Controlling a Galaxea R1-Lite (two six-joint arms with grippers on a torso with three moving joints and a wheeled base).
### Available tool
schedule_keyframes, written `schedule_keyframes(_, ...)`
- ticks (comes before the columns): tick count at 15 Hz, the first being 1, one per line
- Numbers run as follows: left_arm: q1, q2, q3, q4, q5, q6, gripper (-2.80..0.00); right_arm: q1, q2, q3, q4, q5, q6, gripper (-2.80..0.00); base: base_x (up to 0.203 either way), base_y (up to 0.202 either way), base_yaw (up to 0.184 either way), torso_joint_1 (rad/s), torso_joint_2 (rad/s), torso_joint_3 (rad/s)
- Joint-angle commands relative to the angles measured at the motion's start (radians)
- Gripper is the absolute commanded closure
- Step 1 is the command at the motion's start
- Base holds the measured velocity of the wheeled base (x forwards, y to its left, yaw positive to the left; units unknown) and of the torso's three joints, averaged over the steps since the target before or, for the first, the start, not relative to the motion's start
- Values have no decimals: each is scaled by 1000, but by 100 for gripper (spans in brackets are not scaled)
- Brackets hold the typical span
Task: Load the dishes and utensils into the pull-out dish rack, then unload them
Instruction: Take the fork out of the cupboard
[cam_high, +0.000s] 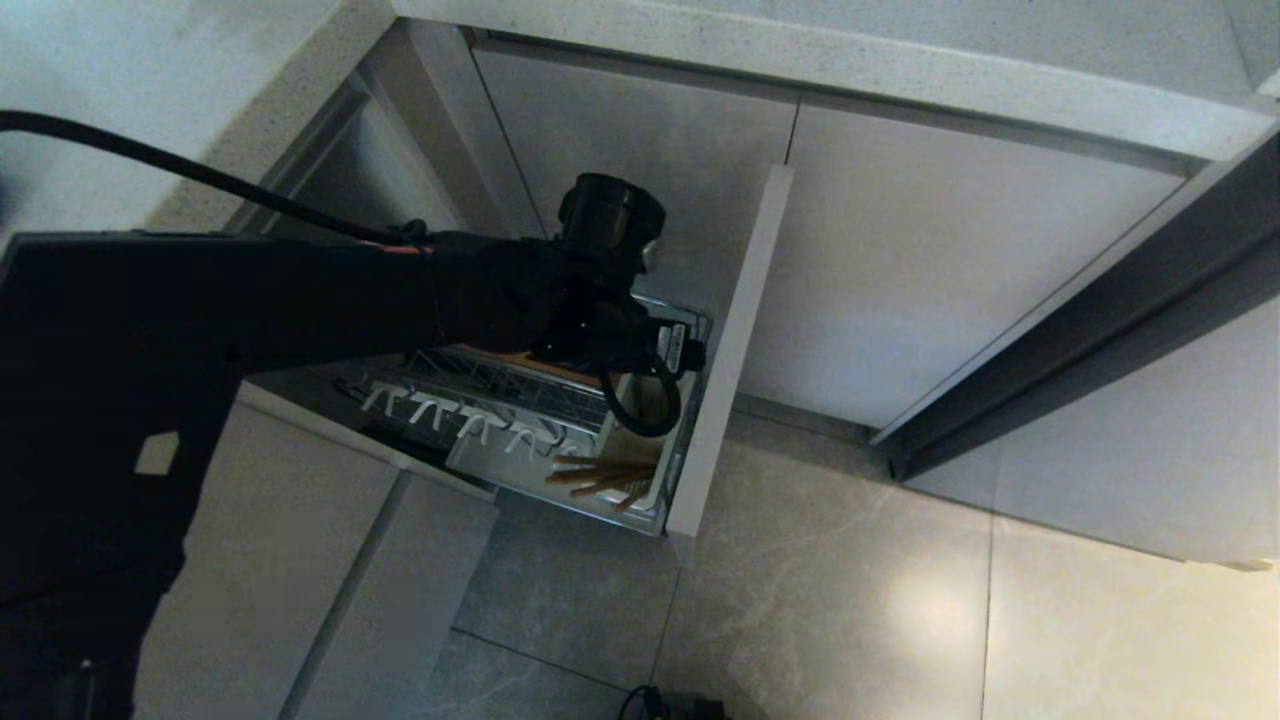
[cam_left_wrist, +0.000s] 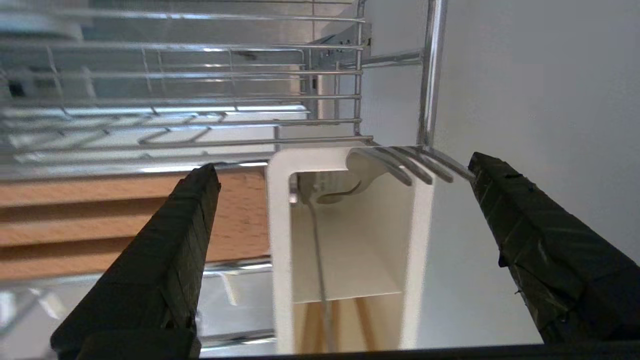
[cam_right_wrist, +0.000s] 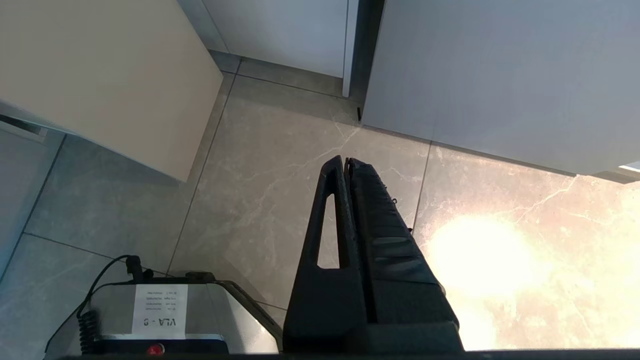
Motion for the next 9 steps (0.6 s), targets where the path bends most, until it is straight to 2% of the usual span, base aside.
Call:
schedule_keyframes(1, 1, 0, 0, -5, -3, 20, -280, 0, -1, 0, 0, 0, 0, 0, 0, 0, 0, 0, 0, 0)
schedule_keyframes(3, 1, -3, 1, -17, -9, 63, -280, 0, -1, 0, 0, 0, 0, 0, 0, 0, 0, 0, 0, 0)
schedule_keyframes(6, 2, -11, 1, -52, -14, 162, -280, 0, -1, 0, 0, 0, 0, 0, 0, 0, 0, 0, 0, 0)
schedule_keyframes(9, 26, -21, 1, -94, -25, 316, -280, 0, -1, 0, 0, 0, -1, 0, 0, 0, 0, 0, 0, 0)
